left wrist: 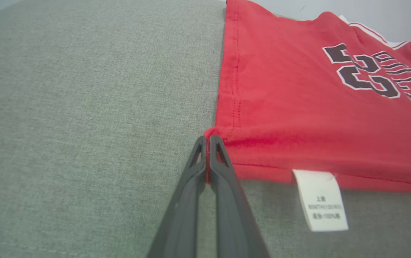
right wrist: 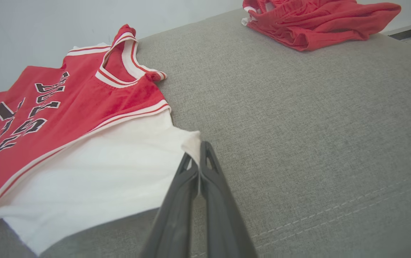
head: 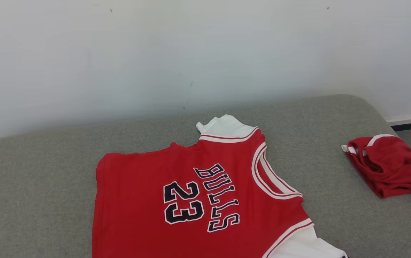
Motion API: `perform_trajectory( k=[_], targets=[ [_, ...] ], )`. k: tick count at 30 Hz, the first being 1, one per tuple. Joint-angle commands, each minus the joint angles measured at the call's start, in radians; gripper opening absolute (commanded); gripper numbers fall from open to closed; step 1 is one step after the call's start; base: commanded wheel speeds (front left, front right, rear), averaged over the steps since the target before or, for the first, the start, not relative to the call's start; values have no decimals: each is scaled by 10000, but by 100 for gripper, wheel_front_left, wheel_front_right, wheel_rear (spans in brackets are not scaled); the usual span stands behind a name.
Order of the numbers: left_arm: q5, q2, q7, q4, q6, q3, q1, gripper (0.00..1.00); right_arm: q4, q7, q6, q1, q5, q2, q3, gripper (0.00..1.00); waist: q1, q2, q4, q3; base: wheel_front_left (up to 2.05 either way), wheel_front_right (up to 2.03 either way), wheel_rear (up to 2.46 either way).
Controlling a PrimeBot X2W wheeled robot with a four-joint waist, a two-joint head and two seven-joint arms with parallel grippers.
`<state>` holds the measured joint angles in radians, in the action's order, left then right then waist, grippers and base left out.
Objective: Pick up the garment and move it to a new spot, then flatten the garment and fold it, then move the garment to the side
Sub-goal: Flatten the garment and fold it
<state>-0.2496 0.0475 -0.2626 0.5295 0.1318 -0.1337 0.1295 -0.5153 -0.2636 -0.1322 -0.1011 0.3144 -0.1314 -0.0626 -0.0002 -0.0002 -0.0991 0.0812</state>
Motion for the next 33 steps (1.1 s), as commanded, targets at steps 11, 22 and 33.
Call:
perform_trajectory(
  k=[11, 22, 33],
  targets=[
    [286, 46, -28, -1111, -30, 307, -461, 0, 1079, -2, 33, 668, -247, 374, 29, 0, 2, 2, 91, -439, 0, 0, 0],
    [611, 47, -29, -978, -27, 406, -1961, 0, 939, -2, 33, 2316, -72, 223, 369, 0, 2, 2, 244, -896, 0, 0, 0],
    [1195, 133, -29, -431, -27, -14, -3113, 0, -17, 0, 31, 3923, -376, 162, 360, 0, 2, 2, 319, -1548, 0, 0, 0]
  ],
)
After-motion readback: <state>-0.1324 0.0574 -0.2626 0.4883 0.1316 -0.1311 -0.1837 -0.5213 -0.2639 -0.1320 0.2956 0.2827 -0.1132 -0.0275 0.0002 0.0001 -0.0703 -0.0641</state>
